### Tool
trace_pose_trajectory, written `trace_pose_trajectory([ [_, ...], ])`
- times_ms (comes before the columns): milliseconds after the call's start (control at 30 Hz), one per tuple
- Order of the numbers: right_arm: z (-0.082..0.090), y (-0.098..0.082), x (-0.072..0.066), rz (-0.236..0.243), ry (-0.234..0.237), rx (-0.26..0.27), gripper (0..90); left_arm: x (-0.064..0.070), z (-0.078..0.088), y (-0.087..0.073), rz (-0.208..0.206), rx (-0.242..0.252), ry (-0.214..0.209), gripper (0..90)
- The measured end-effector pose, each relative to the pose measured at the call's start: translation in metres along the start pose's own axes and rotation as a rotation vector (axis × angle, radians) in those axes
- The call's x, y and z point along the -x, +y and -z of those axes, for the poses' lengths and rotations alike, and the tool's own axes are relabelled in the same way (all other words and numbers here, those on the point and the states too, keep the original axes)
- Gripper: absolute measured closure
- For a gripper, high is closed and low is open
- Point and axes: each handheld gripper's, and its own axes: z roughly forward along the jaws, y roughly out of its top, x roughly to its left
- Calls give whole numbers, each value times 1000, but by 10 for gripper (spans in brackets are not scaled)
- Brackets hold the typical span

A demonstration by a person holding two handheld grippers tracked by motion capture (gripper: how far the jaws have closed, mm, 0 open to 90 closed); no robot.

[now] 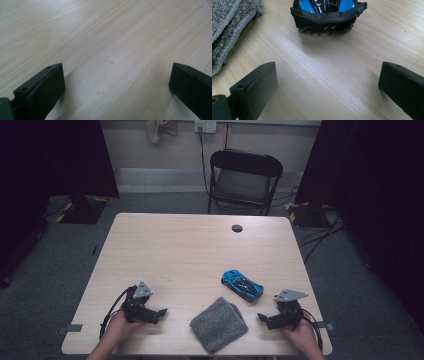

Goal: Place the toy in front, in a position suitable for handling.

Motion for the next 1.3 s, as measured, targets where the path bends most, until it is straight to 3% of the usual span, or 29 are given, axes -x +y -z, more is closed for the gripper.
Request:
trace_pose_trajectory([
  [567,0,0,0,-2,-2,0,16,0,0,2,0,-11,-3,4],
  [667,0,0,0,-2,-2,0,16,4,2,5,-39,6,-36,166],
  [767,0,0,0,-3,-2,0,16,7,2,6,-47,4,-30,169],
  [967,0,0,0,-2,-2,0,16,24,2,14,-80,-13,-57,166],
  [1000,0,0,0,-2,-3,0,16,34,2,19,-100,-32,-80,172],
  [1033,0,0,0,-2,-3,0,16,34,2,19,-100,-32,-80,174],
  [1067,0,0,0,-2,-2,0,16,45,2,26,-124,-26,-102,176],
  [1100,0,0,0,-2,-2,0,16,45,2,26,-124,-26,-102,176],
  [1133,0,0,0,-2,-2,0,16,56,3,33,-149,-11,-118,176],
  [1167,0,0,0,-2,-2,0,16,56,3,33,-149,-11,-118,175],
  [1300,0,0,0,-2,-3,0,16,80,2,49,-191,6,-171,167],
])
